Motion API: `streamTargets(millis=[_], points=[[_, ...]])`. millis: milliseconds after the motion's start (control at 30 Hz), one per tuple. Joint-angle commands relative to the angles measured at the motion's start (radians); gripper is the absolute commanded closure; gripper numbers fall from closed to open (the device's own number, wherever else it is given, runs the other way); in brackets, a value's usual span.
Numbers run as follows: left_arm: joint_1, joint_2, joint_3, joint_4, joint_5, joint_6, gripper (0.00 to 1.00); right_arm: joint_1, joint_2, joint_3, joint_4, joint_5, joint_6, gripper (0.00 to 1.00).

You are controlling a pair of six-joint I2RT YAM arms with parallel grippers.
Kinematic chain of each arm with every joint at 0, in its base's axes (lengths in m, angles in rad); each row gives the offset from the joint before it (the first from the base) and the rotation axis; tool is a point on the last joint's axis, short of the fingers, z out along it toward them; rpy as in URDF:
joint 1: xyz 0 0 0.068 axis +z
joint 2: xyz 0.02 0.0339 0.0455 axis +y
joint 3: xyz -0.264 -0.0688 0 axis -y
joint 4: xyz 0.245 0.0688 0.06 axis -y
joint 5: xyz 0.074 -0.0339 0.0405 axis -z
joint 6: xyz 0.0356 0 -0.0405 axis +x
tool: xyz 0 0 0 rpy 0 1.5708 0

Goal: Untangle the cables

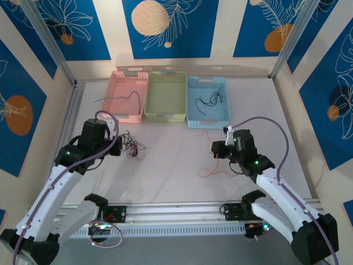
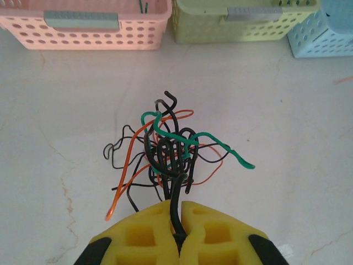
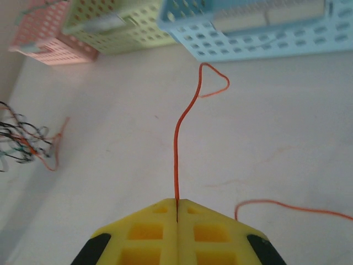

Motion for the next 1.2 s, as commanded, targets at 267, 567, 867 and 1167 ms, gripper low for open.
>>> streamTargets(millis=[267, 567, 867, 1167], points=[[0.008, -0.020, -0.034, 0.029, 0.044, 0.006, 1.00, 0.119, 0.234, 0.674, -0.167, -0.059, -0.086, 1.00], [0.008, -0.031, -0.047, 0.040, 0.062, 0.012, 1.00, 0.102, 0.203, 0.517, -0.339, 0.076, 0.002, 1.00], [0.008, -0.011, -0.047, 0.043, 0.086, 0.016, 1.00, -0.039, 0.082, 0.128, -0.303, 0.037, 0.112, 1.00], [0.009, -0.018, -0.048, 0.041, 0.080, 0.015, 1.00, -0.110, 0.268, 0.103, -0.178, -0.030, 0.096, 0.83]])
